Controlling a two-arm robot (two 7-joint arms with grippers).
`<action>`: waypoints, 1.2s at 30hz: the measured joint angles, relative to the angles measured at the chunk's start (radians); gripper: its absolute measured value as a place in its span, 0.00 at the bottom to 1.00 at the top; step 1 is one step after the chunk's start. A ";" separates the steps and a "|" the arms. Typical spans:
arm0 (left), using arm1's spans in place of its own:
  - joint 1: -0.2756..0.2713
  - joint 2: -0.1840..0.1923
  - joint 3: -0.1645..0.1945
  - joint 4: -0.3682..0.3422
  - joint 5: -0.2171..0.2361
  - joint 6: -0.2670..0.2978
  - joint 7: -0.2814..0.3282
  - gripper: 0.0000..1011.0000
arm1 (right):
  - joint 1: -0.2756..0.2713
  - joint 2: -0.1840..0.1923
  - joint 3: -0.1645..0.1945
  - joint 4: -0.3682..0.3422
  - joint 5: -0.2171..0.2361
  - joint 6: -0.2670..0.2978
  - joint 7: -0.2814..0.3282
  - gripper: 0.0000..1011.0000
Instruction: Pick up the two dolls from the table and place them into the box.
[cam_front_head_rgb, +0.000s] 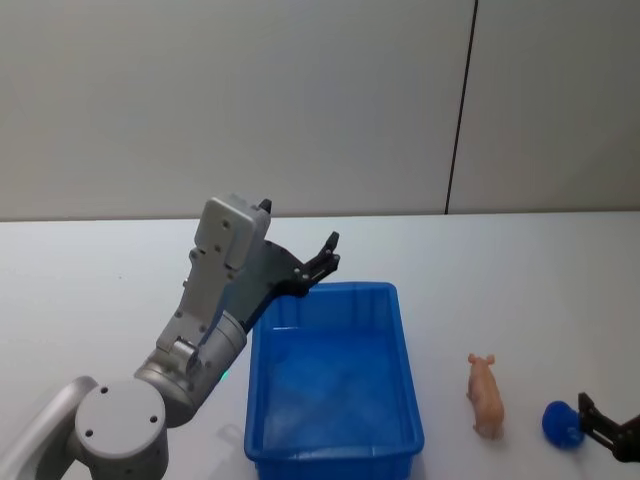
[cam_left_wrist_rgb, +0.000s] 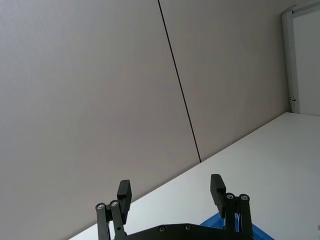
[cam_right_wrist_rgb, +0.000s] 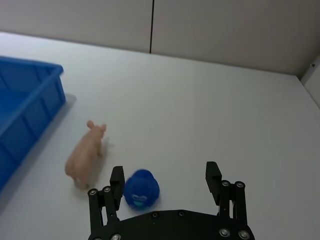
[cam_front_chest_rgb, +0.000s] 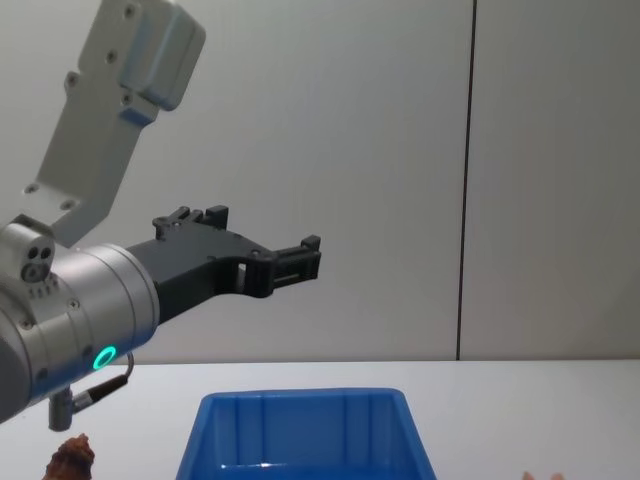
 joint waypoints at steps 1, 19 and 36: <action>0.000 0.000 0.000 0.000 0.000 0.000 0.000 0.99 | 0.006 0.001 0.000 0.007 -0.005 0.014 0.001 0.99; 0.000 0.000 0.000 0.000 0.000 0.000 0.000 0.99 | 0.156 -0.052 -0.037 0.168 -0.126 0.139 0.139 0.99; 0.000 0.000 0.000 0.000 0.000 0.000 0.000 0.99 | 0.192 -0.097 -0.068 0.246 -0.150 0.190 0.194 0.98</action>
